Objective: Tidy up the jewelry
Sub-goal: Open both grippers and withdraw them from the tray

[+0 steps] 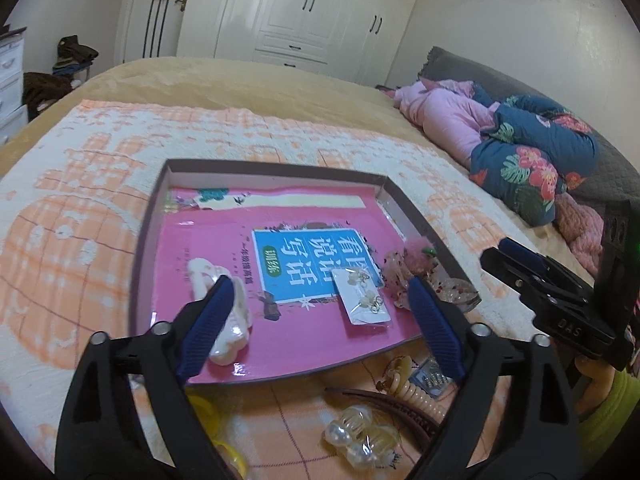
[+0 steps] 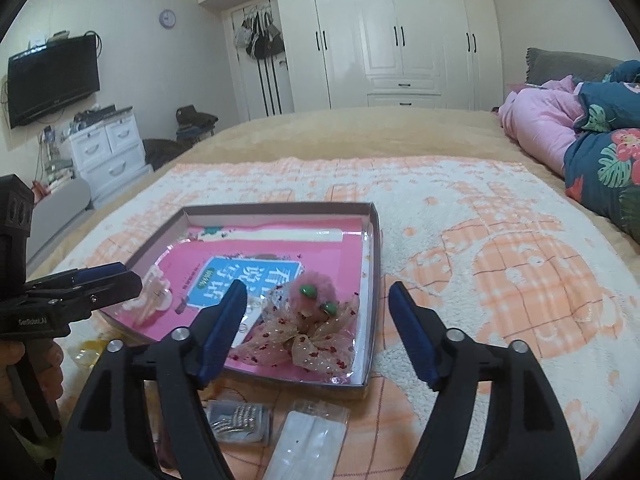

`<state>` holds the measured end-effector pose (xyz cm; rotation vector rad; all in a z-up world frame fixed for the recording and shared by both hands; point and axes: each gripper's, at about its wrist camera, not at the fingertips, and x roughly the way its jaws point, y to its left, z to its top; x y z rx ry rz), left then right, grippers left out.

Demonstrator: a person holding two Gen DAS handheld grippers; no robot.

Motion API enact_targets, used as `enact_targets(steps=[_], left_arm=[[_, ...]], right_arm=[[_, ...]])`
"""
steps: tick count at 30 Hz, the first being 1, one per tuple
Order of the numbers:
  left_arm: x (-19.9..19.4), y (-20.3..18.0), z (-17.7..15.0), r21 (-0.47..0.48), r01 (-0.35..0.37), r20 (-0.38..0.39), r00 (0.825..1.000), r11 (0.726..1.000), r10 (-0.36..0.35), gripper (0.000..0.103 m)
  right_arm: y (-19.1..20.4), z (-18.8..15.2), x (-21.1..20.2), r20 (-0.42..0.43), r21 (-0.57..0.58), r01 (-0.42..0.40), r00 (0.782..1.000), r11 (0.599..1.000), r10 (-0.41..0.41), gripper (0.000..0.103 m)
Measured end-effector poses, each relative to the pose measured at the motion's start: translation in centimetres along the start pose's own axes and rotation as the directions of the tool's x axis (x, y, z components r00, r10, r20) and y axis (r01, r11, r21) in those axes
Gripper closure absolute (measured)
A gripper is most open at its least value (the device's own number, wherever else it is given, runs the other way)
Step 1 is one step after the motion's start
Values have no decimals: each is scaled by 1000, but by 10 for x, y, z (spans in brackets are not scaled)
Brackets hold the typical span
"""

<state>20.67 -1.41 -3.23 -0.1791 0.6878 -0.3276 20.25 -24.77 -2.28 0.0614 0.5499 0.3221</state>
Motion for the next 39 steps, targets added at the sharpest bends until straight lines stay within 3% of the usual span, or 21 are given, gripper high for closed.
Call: enact_targets(steps=[4,39], left_arm=[[-16,-1,2,-7,-8,32,999,1000,8,11],[-114,2,-8,-38,-61,207,976,997,67,11]], right_arm=[[2,4,-15,32,7,0,999,1000,0,25],[34,7,-116,229,-117,24,974,993,4,22]])
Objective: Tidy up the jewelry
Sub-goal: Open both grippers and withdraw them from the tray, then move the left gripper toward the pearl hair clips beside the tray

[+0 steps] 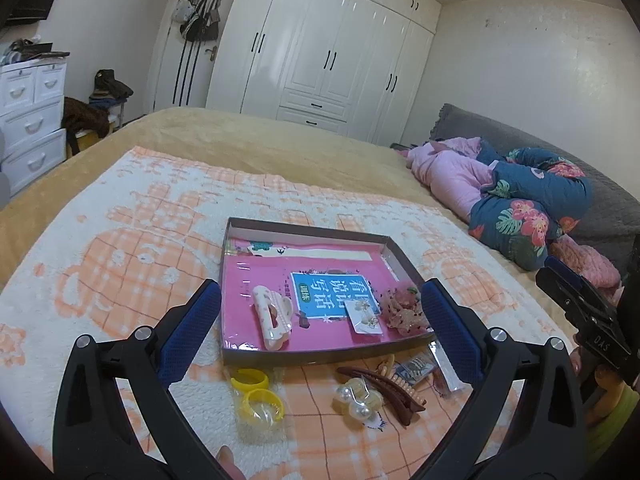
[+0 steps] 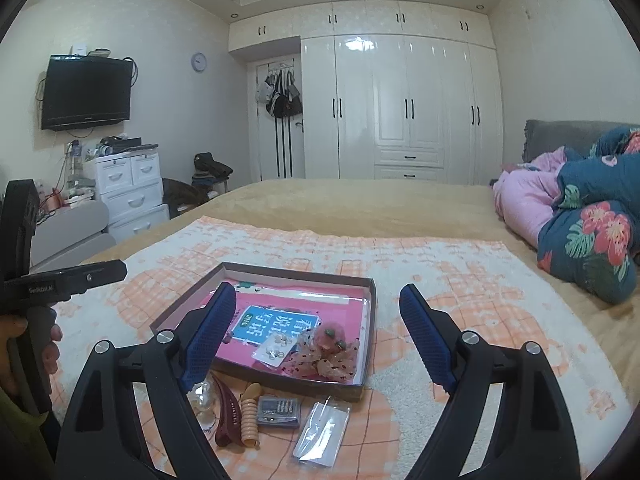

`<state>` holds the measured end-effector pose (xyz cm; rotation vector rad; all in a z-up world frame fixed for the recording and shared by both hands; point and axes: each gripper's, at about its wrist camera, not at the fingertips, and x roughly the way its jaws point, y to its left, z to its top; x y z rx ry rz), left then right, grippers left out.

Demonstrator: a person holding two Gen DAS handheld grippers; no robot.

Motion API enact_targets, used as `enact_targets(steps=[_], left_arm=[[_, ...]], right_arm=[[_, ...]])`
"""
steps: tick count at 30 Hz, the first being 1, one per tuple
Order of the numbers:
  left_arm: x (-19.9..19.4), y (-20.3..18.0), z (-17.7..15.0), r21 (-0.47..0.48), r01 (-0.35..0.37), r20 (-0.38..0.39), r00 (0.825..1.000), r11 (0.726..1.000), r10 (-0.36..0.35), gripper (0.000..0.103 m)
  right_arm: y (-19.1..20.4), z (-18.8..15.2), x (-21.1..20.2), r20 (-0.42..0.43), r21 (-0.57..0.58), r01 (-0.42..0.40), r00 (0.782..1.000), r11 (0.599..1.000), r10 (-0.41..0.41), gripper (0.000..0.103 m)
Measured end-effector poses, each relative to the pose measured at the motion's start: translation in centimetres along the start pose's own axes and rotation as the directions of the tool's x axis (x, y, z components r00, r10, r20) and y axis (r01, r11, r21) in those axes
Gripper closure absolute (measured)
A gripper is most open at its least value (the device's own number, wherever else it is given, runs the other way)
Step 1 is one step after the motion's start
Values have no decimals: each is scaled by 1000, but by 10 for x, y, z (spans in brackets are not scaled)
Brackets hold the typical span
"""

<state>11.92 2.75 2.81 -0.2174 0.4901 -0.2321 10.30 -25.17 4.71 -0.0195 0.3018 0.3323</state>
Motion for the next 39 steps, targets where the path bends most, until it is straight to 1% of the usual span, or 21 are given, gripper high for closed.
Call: enact_targets(steps=[11,19,29,39], left_arm=[[-12,0,-8,7,3,-14,1000,1000,-3,11],[-13,-3,-19,15,17,-48,999,1000,-16,11],[-6,-12,-34,28,38,-104,994,999,-35,11],[7,-26,-51,64,59,-178,983,996,-47,11]], right_arm=[[8,-6,-13,-17,-22,-26,1000,999,26,22],[8,-18,-18,-43,-29,-32,999,999,30,22],[8,-44,-21,-110,-37,-28,994,999,24,22],[4,-69,-18,-185,-35,-23,983,999,16,22]])
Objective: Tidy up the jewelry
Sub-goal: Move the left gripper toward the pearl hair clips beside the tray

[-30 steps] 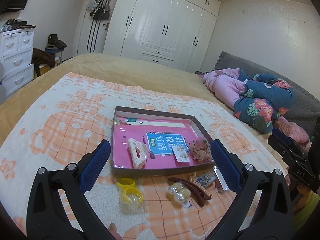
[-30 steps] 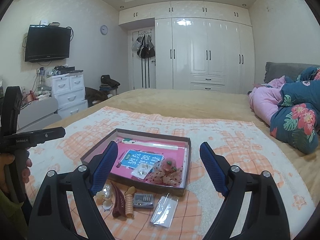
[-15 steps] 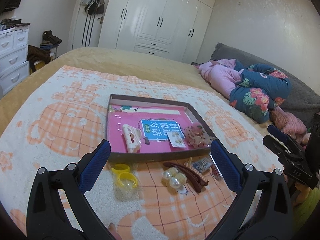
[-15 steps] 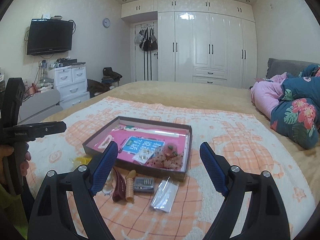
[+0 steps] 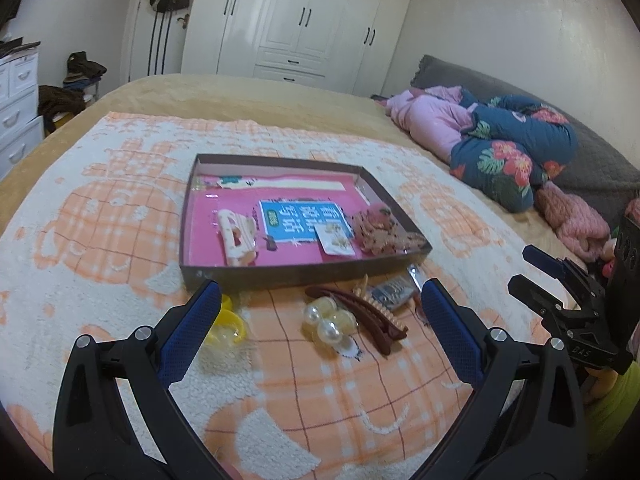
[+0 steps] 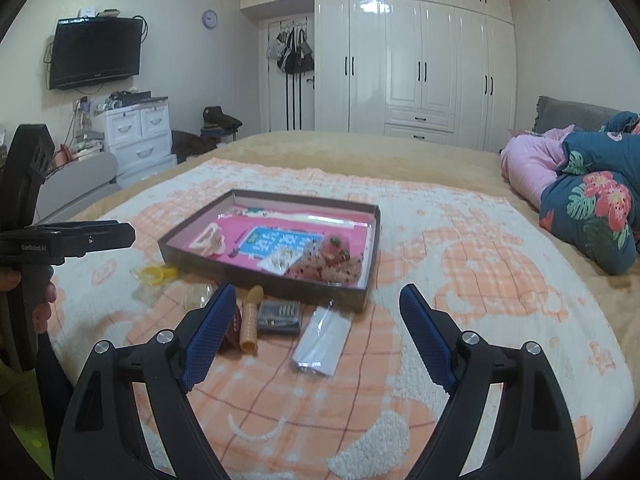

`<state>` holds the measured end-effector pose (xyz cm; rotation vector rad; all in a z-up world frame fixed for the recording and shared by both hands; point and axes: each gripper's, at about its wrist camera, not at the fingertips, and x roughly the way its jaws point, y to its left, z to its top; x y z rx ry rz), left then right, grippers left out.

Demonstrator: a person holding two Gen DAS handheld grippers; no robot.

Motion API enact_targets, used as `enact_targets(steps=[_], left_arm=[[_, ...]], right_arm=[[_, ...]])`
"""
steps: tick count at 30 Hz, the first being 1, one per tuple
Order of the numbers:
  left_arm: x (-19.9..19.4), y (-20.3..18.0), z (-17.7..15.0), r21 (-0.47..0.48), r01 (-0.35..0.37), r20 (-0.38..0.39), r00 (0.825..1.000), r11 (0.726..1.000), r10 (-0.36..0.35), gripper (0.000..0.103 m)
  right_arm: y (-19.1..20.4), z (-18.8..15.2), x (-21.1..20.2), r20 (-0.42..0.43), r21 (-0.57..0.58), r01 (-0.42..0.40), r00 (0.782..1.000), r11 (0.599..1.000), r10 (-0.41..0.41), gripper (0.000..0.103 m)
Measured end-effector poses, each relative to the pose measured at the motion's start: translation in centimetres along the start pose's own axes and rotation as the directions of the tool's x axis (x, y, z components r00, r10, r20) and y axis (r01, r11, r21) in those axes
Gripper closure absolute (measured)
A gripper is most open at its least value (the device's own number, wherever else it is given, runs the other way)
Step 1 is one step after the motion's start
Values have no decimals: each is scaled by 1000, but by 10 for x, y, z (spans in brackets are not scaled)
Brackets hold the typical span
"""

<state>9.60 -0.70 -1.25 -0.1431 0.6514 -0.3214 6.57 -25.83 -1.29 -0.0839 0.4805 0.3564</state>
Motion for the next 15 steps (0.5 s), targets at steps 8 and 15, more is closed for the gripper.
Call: enact_targets(steps=[8,15], left_arm=[[13,-9,-10,25,0,-55,999,1000,1,11],[27,-17,-19,57,4,-100,995,998,2,11]], right_arm=[[-3,-12,12,-56,14,4,998,1000,-4,22],[-9,-19,21,-89,31,7,996,1000,-4,22]])
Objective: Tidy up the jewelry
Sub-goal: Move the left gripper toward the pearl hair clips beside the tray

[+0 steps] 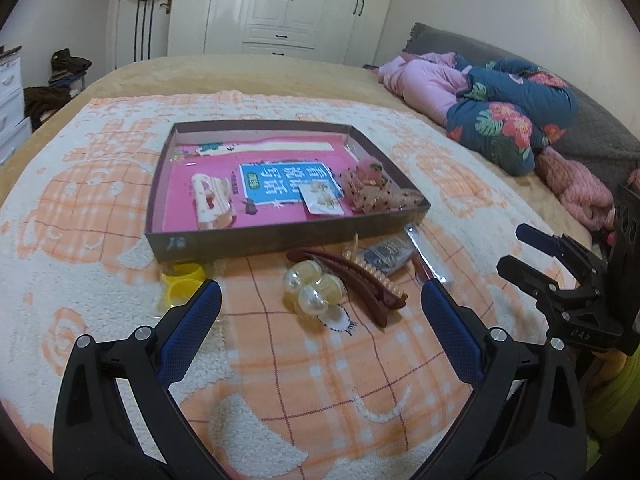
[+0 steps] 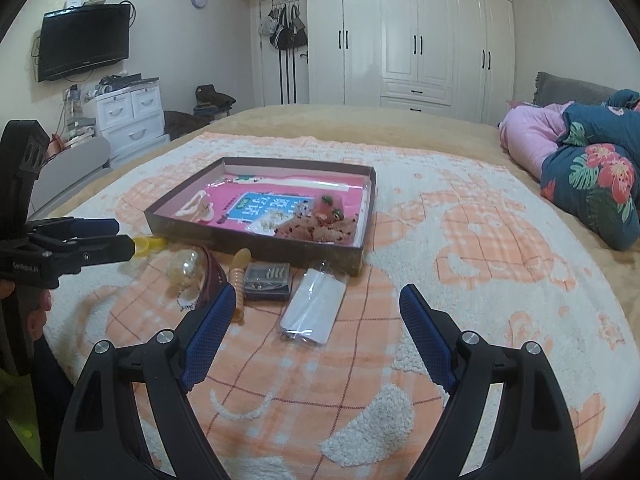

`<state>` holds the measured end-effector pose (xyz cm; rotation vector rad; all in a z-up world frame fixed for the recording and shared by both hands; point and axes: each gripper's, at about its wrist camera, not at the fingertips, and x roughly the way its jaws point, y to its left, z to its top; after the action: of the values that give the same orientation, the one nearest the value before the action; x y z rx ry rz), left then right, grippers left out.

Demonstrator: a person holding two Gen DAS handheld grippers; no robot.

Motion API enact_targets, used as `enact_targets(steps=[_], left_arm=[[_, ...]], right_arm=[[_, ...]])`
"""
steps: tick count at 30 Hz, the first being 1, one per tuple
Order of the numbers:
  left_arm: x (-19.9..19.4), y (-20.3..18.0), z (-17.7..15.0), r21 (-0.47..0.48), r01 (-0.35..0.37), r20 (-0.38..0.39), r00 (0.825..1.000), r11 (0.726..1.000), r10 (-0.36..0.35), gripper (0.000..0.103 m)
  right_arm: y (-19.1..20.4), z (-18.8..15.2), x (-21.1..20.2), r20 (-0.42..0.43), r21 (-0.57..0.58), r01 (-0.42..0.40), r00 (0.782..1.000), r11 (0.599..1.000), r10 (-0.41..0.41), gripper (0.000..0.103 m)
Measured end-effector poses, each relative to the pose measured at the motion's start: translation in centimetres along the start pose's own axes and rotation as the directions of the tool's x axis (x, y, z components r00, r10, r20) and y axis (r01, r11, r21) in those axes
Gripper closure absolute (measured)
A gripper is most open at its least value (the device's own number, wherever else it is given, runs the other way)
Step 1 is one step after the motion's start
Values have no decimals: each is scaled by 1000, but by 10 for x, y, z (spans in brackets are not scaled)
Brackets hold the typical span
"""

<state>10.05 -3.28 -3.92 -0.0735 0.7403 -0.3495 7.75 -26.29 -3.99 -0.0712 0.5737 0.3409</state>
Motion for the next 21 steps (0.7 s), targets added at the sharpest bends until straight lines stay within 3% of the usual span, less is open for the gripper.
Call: enact_targets(steps=[8,21], left_arm=[[26,2,-7,10,-17,-65,998,1000,18,20],[60,4,-6,12,-47,-106,993,999,48,31]], right_arm=[[-5,-5,8,-22,15,-2,1000,1000,2,22],[-5,-7,26,-60,37,-12,998,999,14,22]])
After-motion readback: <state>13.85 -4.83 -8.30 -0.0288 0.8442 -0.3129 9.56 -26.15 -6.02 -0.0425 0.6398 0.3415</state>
